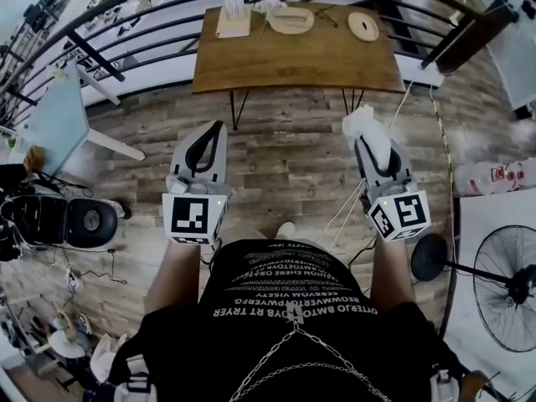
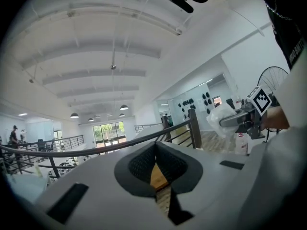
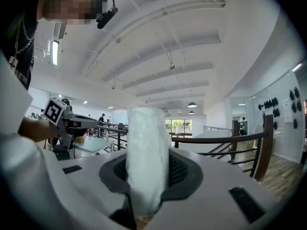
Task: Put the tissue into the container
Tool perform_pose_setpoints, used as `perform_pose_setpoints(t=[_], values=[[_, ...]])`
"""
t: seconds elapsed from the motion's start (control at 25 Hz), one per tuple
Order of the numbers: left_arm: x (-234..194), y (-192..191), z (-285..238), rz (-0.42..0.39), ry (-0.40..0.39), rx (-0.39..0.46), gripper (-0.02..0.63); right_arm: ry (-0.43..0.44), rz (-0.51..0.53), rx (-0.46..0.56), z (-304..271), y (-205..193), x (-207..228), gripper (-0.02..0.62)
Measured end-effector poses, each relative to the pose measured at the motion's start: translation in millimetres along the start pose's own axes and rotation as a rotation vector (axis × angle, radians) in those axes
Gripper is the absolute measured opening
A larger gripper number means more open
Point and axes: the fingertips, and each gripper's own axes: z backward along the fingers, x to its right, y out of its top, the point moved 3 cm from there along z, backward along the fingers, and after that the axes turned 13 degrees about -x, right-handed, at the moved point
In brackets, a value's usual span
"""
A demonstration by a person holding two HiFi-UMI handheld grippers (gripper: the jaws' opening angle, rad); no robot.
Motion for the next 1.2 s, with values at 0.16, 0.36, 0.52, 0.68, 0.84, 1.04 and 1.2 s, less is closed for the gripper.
perform_pose_setpoints(t=[0.16, 0.36, 0.52, 0.68, 0.84, 1.04, 1.2], values=[[0, -2, -9, -0.015, 0.017, -0.028, 0.025, 0.022, -0.004, -0.012, -8, -3, 5, 0.118], [-3, -2, -23, -0.022, 0.007, -0.029, 0.025, 0.021, -0.021, -0.013, -22, -4, 12, 0.118], [-12, -5, -39, -0.032, -0.007, -0.035, 0.025, 0.017, -0.016, -0.022, -39, -1, 15, 0.118], [-23, -2, -65, -0.029, -0.024, -0.040, 0.025, 0.018, -0.008, -0.037, -61, 6, 21, 0.118], [-36, 4, -98, -0.024, -0.051, -0.039, 0.025, 0.007, 0.005, -0.056, -89, 17, 36, 0.118], [-65, 4, -138, -0.022, -0.069, -0.039, 0.025, 0.002, 0.015, -0.062, -134, 31, 42, 0.118], [-89, 10, -169, -0.018, -0.083, -0.029, 0.025, 0.004, 0.018, -0.071, -169, 43, 46, 0.118]])
